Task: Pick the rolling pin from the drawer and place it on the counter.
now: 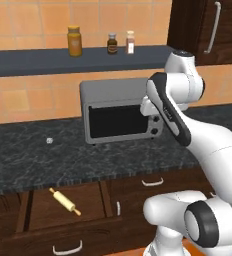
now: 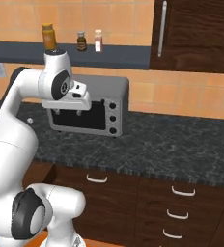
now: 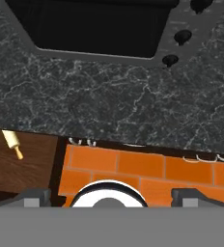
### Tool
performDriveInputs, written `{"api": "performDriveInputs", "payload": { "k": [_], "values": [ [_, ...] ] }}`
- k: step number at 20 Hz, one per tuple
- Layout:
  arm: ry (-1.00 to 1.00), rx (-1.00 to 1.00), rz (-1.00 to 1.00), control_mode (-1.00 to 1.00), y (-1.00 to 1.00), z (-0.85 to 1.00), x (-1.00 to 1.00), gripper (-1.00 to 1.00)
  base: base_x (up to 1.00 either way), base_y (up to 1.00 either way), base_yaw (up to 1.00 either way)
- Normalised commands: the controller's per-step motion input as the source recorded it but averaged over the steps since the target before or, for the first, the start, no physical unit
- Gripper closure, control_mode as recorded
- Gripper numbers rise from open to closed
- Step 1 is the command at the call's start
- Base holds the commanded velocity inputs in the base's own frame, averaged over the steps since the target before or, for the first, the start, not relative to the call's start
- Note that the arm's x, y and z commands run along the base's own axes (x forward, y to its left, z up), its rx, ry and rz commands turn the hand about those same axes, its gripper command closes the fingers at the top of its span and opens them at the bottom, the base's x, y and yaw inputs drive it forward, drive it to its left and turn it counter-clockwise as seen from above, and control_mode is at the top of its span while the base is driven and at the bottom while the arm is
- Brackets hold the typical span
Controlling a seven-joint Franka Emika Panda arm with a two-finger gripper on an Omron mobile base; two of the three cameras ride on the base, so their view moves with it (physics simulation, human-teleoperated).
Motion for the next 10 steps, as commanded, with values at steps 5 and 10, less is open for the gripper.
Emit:
{"api": "performDriveInputs", "payload": {
  "k": [5, 10],
  "values": [
    [0.00, 0.00, 0.00, 1.00, 0.00, 0.00, 0.00, -1.00, 0.53, -0.01, 0.00],
    [0.00, 0.00, 0.00, 1.00, 0.00, 0.00, 0.00, -1.00, 0.39, 0.11, 0.00]
  ]
}}
